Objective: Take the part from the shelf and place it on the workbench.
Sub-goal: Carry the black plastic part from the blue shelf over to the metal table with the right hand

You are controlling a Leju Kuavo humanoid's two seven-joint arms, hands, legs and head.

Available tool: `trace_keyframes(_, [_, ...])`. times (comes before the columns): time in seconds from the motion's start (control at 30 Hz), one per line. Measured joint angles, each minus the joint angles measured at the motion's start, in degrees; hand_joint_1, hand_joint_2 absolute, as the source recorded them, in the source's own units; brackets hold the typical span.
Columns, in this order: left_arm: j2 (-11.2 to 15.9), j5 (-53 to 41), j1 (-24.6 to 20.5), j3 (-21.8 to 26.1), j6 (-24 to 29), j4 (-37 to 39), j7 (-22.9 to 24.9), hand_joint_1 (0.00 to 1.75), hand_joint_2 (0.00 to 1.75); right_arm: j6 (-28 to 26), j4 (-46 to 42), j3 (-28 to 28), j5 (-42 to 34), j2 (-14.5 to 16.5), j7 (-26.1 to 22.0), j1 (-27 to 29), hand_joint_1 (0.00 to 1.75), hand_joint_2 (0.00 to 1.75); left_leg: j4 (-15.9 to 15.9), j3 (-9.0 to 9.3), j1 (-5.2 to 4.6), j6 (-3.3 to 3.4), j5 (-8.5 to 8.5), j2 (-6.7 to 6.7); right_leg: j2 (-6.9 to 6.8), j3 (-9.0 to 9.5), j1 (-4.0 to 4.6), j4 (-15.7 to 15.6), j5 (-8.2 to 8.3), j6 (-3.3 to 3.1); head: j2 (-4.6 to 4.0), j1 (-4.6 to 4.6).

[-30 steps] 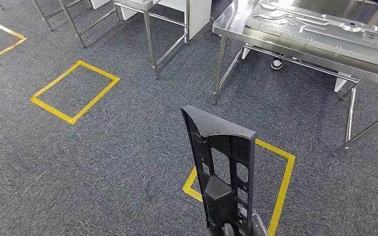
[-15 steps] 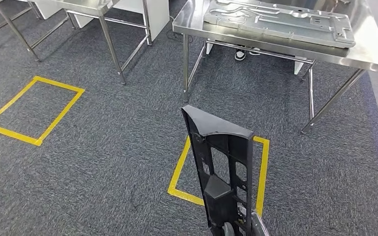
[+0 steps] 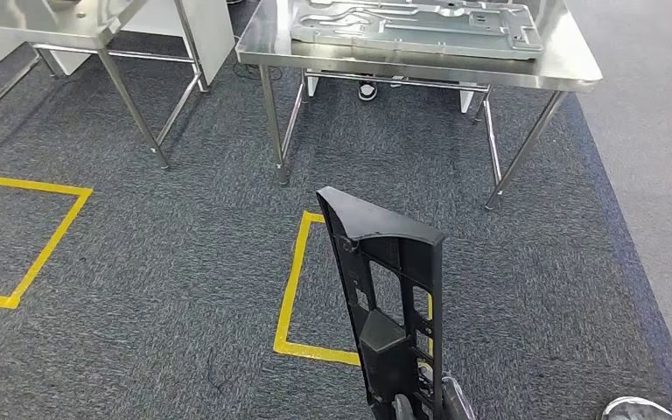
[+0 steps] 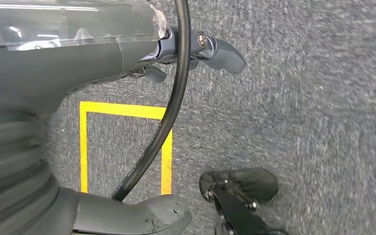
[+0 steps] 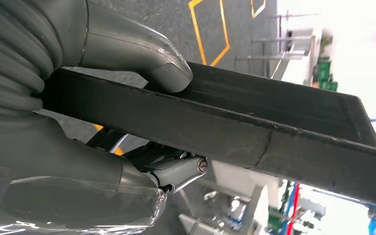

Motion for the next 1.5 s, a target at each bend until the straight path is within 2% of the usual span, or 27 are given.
trace_keyframes(0.07, [0.0,-0.01,-0.12,0.0,-0.09,-0.02,-0.01,0.0,1.75,-0.02,-0.02,0.04,0.11,-0.08,0.08,-0.09,1.75,1.75,2.25,-0.7,0.2,-0.62,-1.8,-2.18,1.41,0.23,-0.43,-0.65,0.37,-0.54,0.0,-0.01])
trace_keyframes(0.13, [0.01,-0.01,-0.06,0.0,-0.15,-0.03,0.0,0.0,1.75,-0.03,-0.01,0.11,0.18,-0.21,0.13,-0.34,1.75,1.75,8.75,-3.72,0.45,-1.05,-5.33,-5.56,2.7,0.29,-0.64,-0.91,0.54,-0.9,0.0,-0.02])
trace_keyframes(0.17, [0.02,0.0,0.0,0.0,-0.16,-0.02,0.01,0.0,1.75,-0.04,0.0,0.15,0.19,-0.26,0.17,-0.42,1.75,1.75,12.47,-5.58,0.51,-1.17,-6.8,-6.3,3.41,0.26,-0.64,-0.88,0.56,-0.99,0.0,-0.02])
trace_keyframes(0.2, [0.03,0.01,0.07,0.0,-0.17,-0.02,0.02,0.0,1.75,-0.05,0.01,0.2,0.2,-0.26,0.23,-0.44,1.75,1.75,15.02,-6.95,0.52,-1.26,-7.3,-6.62,4.21,0.26,-0.63,-0.82,0.55,-1.01,0.0,-0.02])
trace_keyframes(0.23, [0.04,0.01,0.15,0.0,-0.17,-0.01,0.04,0.0,1.75,-0.09,0.01,0.24,0.21,-0.26,0.3,-0.43,1.75,1.75,15.64,-7.5,0.54,-1.31,-6.63,-6.75,5.08,0.29,-0.64,-0.74,0.54,-1.0,0.0,-0.02])
trace_keyframes(0.3, [0.04,0.01,0.26,0.0,-0.17,-0.01,0.1,0.0,1.75,-0.22,0.01,0.31,0.25,-0.26,0.45,-0.42,1.75,1.75,10.76,-5.87,0.65,-1.24,-2.45,-7.48,6.85,0.35,-0.7,-0.4,0.43,-0.84,0.0,-0.02])
trace_keyframes(0.33, [0.05,0.01,0.33,0.0,-0.17,-0.01,0.13,0.0,1.75,-0.28,0.01,0.33,0.27,-0.26,0.49,-0.44,1.75,1.75,7.1,-4.48,0.73,-1.07,-0.59,-8.77,7.61,0.25,-0.7,-0.11,0.32,-0.63,0.0,-0.02])
trace_keyframes(0.37, [0.05,0.02,0.35,0.0,-0.17,0.0,0.13,0.0,1.75,-0.32,0.01,0.34,0.29,-0.26,0.52,-0.48,1.75,1.75,4.03,-3.37,0.79,-0.83,0.64,-10.0,8.33,0.01,-0.68,0.25,0.22,-0.38,0.0,-0.02])
trace_keyframes(0.43, [0.07,0.05,0.31,-0.01,-0.16,0.01,0.08,0.0,1.75,-0.37,0.01,0.34,0.3,-0.26,0.56,-0.54,1.75,1.75,1.47,-2.53,0.72,-0.23,1.0,-11.38,9.55,-0.55,-0.78,0.61,0.27,0.32,0.0,-0.01])
trace_keyframes(0.5, [0.03,0.09,0.05,-0.02,-0.16,0.01,-0.02,0.0,1.75,-0.62,0.01,0.35,0.42,-0.25,0.63,-0.4,1.75,1.75,0.99,-2.27,0.64,0.59,1.28,-10.28,10.26,-0.86,-0.96,0.48,0.53,1.09,0.0,-0.01])
trace_keyframes(0.57, [-0.03,0.12,-0.06,-0.02,-0.16,0.01,-0.26,0.0,1.75,-1.43,0.01,0.38,1.06,-0.1,0.89,-0.3,1.75,1.75,0.36,-1.94,0.74,1.5,1.74,-9.06,7.98,-1.6,-0.87,1.99,-0.6,1.62,0.0,0.0])
trace_keyframes(0.63, [-0.04,0.13,0.08,-0.02,-0.14,0.01,-0.5,0.0,1.75,-2.42,0.02,0.41,1.96,0.05,1.28,-0.43,1.75,1.75,0.08,-1.94,0.71,1.95,1.96,-8.01,4.62,-4.22,-0.93,7.77,-3.97,1.97,0.0,0.01])
trace_keyframes(0.7, [-0.02,0.14,0.23,-0.02,-0.13,0.01,-0.7,0.0,1.75,-3.26,0.03,0.41,2.71,0.08,1.55,-0.42,1.75,1.75,0.11,-2.05,0.58,2.06,1.87,-7.21,3.52,-7.44,-1.22,14.55,-6.68,2.28,0.0,0.0])
trace_keyframes(0.73, [0.0,0.15,0.27,-0.02,-0.14,0.01,-0.85,0.0,1.75,-3.75,0.03,0.41,3.13,0.09,1.62,-0.3,1.75,1.75,0.11,-2.03,0.54,2.05,1.76,-6.92,3.37,-8.0,-1.33,15.77,-6.54,2.35,0.0,0.0])
trace_keyframes(0.77, [0.02,0.15,0.28,-0.02,-0.16,0.01,-1.02,0.0,1.75,-4.26,0.03,0.41,3.51,0.09,1.67,-0.18,1.75,1.75,0.11,-1.93,0.53,2.0,1.62,-6.72,3.31,-7.47,-1.39,14.81,-5.36,2.34,0.0,0.0])
trace_keyframes(0.83, [0.02,0.16,0.24,-0.03,-0.18,0.01,-1.28,0.0,1.75,-5.1,-0.01,0.41,4.23,0.09,1.7,-0.03,1.75,1.75,0.09,-1.46,0.53,1.74,1.31,-6.41,3.04,-3.55,-1.32,7.47,-1.59,1.9,0.0,0.01])
trace_keyframes(0.87, [0.0,0.17,0.21,-0.05,-0.17,0.01,-1.33,0.0,1.75,-5.3,-0.05,0.41,4.44,0.09,1.7,-0.01,1.75,1.75,0.09,-1.27,0.44,1.53,1.13,-6.28,2.78,-1.55,-1.13,3.81,-0.53,1.59,0.0,0.01])
trace_keyframes(0.93, [-0.03,0.19,0.17,-0.09,-0.17,0.01,-1.37,0.0,1.75,-5.45,-0.19,0.4,4.71,0.13,1.7,0.05,1.75,1.75,0.04,-1.07,0.39,0.97,0.8,-6.07,2.46,0.5,-0.68,-0.05,-0.17,0.99,0.0,0.0])
trace_keyframes(1.07, [-0.03,0.48,0.05,-0.2,-0.1,-0.01,-1.36,0.0,1.75,-5.99,-0.48,0.36,5.08,0.15,1.73,0.48,1.75,1.75,0.65,-0.66,0.54,-0.37,-0.18,-6.08,2.86,1.54,-0.75,-1.24,-0.48,-0.13,0.0,-0.02])
trace_keyframes(1.13, [0.0,0.72,0.05,-0.22,-0.02,-0.01,-1.32,0.0,1.75,-6.38,-0.63,0.34,5.55,0.08,1.74,0.6,1.75,1.75,5.8,-3.07,0.62,-0.76,-2.73,-6.57,2.94,2.42,-0.91,-1.81,-0.66,-0.66,0.0,-0.02])
trace_keyframes(1.2, [0.03,0.94,0.17,-0.22,0.04,-0.01,-1.31,0.0,1.75,-6.71,-0.67,0.3,5.9,-0.02,1.78,0.89,1.75,1.75,13.47,-7.62,0.64,-1.03,-5.43,-6.76,3.03,3.01,-0.8,-1.78,-1.25,-1.0,0.0,-0.02])
trace_keyframes(1.23, [0.04,1.02,0.26,-0.22,0.05,-0.01,-1.31,0.0,1.75,-6.88,-0.65,0.26,6.01,-0.04,1.79,1.12,1.75,1.75,15.79,-9.32,0.64,-1.13,-5.49,-6.76,3.14,3.4,-0.76,-1.71,-1.64,-1.05,0.0,-0.02])
trace_keyframes(1.27, [0.05,1.07,0.41,-0.22,0.05,-0.01,-1.29,0.0,1.75,-7.05,-0.63,0.23,6.11,-0.04,1.79,1.37,1.75,1.75,16.04,-10.09,0.65,-1.17,-4.31,-6.76,3.31,3.88,-0.75,-1.63,-2.1,-1.01,0.0,-0.02])
trace_keyframes(1.3, [0.09,1.08,0.56,-0.22,0.05,-0.01,-1.26,0.0,1.75,-7.23,-0.62,0.2,6.22,-0.04,1.79,1.58,1.75,1.75,14.2,-9.83,0.66,-1.15,-2.13,-6.76,3.53,4.46,-0.76,-1.52,-2.6,-0.92,0.0,-0.02])
trace_keyframes(1.37, [0.24,1.18,0.78,-0.22,0.05,0.0,-1.19,0.0,1.75,-7.91,-0.59,0.0,6.8,-0.04,1.93,1.9,1.75,1.75,7.41,-7.58,0.61,-0.82,2.59,-6.81,3.86,5.62,-0.71,-1.32,-3.75,-0.5,0.0,-0.02])
trace_keyframes(1.43, [0.37,1.41,0.76,-0.22,0.06,0.01,-1.15,0.0,1.75,-9.48,-0.57,-0.61,8.54,-0.04,2.7,2.14,1.75,1.75,2.88,-5.72,0.41,-0.11,3.72,-6.91,4.0,6.1,-0.57,-1.11,-4.65,0.14,0.0,-0.01])
trace_keyframes(1.5, [0.43,1.66,0.66,-0.22,0.01,0.01,-1.0,0.0,1.75,-12.03,-0.91,-1.74,13.32,-0.01,5.65,2.4,1.75,1.75,1.87,-5.09,0.25,0.7,2.81,-6.96,4.04,6.27,-0.55,-0.94,-4.86,0.79,0.0,-0.02])
